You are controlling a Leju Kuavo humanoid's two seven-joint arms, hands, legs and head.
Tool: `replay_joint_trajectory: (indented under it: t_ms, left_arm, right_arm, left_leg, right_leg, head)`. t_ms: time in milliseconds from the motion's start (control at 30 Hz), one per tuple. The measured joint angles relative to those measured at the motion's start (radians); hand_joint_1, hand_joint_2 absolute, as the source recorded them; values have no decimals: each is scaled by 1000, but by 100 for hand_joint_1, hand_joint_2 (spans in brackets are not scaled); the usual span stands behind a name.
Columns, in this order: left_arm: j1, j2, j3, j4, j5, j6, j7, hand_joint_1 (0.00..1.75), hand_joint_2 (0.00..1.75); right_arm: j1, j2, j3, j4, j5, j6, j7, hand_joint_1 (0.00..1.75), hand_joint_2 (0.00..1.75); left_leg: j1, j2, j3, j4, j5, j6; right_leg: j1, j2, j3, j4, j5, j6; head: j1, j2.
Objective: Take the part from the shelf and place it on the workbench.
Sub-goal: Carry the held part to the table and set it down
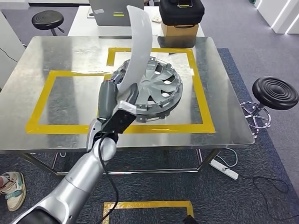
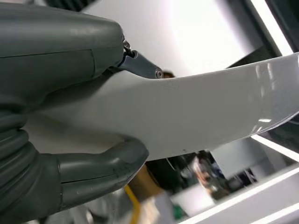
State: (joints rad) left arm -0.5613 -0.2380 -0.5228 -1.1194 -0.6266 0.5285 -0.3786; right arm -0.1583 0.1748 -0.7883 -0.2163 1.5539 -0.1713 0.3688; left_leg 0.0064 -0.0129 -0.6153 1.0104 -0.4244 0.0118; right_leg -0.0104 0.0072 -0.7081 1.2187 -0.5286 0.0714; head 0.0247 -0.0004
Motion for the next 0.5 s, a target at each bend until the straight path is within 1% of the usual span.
replay_joint_trajectory:
  t_ms: [33, 67, 100, 133, 167, 200, 233, 267, 300, 367, 400, 433, 467, 500]
  left_arm:
    - [-25, 3, 1, 49, -72, 29, 28, 175, 175]
    - [-44, 7, 2, 96, -146, 54, 59, 175, 175]
    - [-62, 10, 3, 143, -220, 73, 90, 175, 175]
    - [-79, 13, 3, 188, -289, 84, 121, 175, 175]
    - [-97, 16, 3, 230, -348, 89, 148, 175, 175]
    - [-116, 18, 3, 269, -390, 92, 170, 175, 175]
    - [-132, 20, 3, 304, -417, 93, 184, 175, 175]
    - [-146, 23, 3, 334, -435, 94, 196, 175, 175]
    - [-157, 25, 2, 361, -452, 92, 213, 175, 175]
    - [-178, 28, 0, 411, -509, 73, 273, 175, 175]
    - [-190, 31, -3, 435, -543, 59, 309, 175, 175]
    - [-204, 36, -5, 461, -574, 46, 342, 175, 175]
    - [-216, 43, -8, 486, -599, 35, 367, 175, 175]
    - [-226, 50, -11, 513, -618, 24, 387, 175, 175]
  right_arm:
    - [-2, 0, 7, 0, 0, 3, 3, 0, 175]
    - [-3, 0, 14, 0, 0, 7, 5, 0, 175]
    - [-4, 0, 19, 0, 0, 9, 8, 0, 175]
    - [-5, 0, 24, 0, 0, 12, 10, 0, 175]
    - [-8, 0, 28, 0, 0, 14, 12, 0, 175]
    - [-11, 0, 32, 0, 0, 16, 13, 0, 175]
    - [-15, 0, 36, 0, 0, 18, 14, 0, 175]
    - [-18, 0, 40, 0, 0, 19, 15, 0, 175]
    - [-19, 0, 44, 0, 0, 20, 15, 0, 175]
    - [-19, 1, 47, 0, 0, 21, 15, 0, 175]
    - [-20, 1, 48, 0, 0, 21, 14, 0, 175]
    - [-21, 2, 48, 0, 0, 21, 14, 0, 175]
    - [-22, 2, 49, 0, 0, 21, 13, 0, 175]
    - [-22, 2, 49, 0, 0, 21, 13, 0, 175]
  left_leg:
    - [-1, 0, 0, 0, 0, 1]
    - [-3, 0, 0, 0, -1, 2]
    - [-3, 0, 1, 1, -1, 2]
    - [-4, -1, 1, 1, -1, 2]
    - [-4, -2, 2, 1, -2, 1]
    - [-6, -2, 1, 3, -3, -3]
    - [-8, -3, 0, 4, -4, -7]
    - [-10, -3, -1, 4, -3, -12]
    - [-11, -2, -3, 3, -2, -17]
    - [-9, -2, -3, 2, -4, -28]
    - [-8, -1, -9, 15, -13, -34]
    - [-7, 0, -24, 45, -32, -39]
    - [-6, 1, -50, 97, -57, -44]
    - [-6, 1, -84, 163, -86, -47]
  right_leg:
    - [0, 0, -30, 56, -15, 0]
    - [0, 0, -47, 82, -14, -1]
    - [0, 0, -46, 71, 5, -2]
    - [0, 0, -28, 25, 37, -4]
    - [0, 0, 2, -42, 73, -6]
    - [1, 0, 33, -107, 98, -9]
    - [1, 1, 55, -154, 113, -12]
    - [2, 2, 67, -179, 116, -15]
    - [4, 3, 70, -185, 113, -19]
    - [3, 4, 69, -186, 116, -29]
    - [2, 4, 70, -188, 117, -34]
    - [0, 4, 71, -190, 118, -39]
    - [-1, 3, 71, -191, 118, -43]
    - [-1, 3, 71, -191, 118, -46]
  head:
    - [0, 0]
    - [1, 0]
    - [1, 0]
    - [1, 0]
    - [2, 0]
    - [2, 0]
    - [1, 0]
    - [1, 0]
    - [0, 0]
    - [0, 0]
    - [-2, 0]
    - [-4, 0]
    - [-6, 0]
    - [-8, 0]
